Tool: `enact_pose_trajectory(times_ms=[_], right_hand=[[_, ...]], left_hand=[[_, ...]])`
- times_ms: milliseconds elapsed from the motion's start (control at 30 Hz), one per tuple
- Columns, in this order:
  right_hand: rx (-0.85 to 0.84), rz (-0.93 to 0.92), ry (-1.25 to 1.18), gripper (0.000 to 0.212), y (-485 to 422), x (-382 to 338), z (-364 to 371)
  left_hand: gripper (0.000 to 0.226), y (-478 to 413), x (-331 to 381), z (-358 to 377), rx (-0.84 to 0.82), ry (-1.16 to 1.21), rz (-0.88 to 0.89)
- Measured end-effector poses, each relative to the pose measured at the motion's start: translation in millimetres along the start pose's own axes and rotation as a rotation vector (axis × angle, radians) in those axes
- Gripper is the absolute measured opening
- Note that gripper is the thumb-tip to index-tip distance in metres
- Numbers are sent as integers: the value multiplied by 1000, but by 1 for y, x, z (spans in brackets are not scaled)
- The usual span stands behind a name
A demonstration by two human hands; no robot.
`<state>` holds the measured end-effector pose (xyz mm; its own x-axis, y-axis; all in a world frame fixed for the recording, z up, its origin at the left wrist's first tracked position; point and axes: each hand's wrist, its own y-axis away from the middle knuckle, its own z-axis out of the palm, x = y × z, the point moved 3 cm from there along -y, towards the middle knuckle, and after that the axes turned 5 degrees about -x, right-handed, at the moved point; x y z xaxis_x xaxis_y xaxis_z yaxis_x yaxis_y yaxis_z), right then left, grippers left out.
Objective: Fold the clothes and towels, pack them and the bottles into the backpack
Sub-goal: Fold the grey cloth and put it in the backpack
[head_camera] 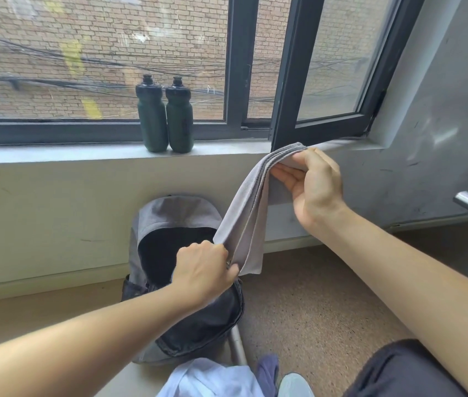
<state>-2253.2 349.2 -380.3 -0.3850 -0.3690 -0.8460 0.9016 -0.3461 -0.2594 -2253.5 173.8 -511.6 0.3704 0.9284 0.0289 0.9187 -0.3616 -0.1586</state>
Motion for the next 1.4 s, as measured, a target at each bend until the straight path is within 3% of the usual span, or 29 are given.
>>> enact_pose_trajectory(times_ms=[267,433,567,667,800,1100,1267,1400], right_hand=[[42,-47,137,19,-13,5,-20],[157,-22,632,18,-28,18,-53],[193,9,1042,18,-37,24,-78],[136,71,1192,18,-42,33,-84],[13,90,1155,19,-41,40,-80],[-27,36,1159,36,-39,47,-76],[8,124,980,34,-41,52,-68],[-7,185,882,26,-42,61,-63]], left_hand=[[21,-16,-42,-7,-44,180,-160],[17,-24,-71,-15,-134,272,-267],[20,-30,-99,-21,-271,629,-363],[9,-29,-109,-31,-225,933,-411],[7,-26,-114,-40,-155,1182,-491],[20,-30,-114,-31,-124,1671,-701],[28,-31,-103,-34,23,1709,-862],[29,-35,-108,-41,135,1577,-835]])
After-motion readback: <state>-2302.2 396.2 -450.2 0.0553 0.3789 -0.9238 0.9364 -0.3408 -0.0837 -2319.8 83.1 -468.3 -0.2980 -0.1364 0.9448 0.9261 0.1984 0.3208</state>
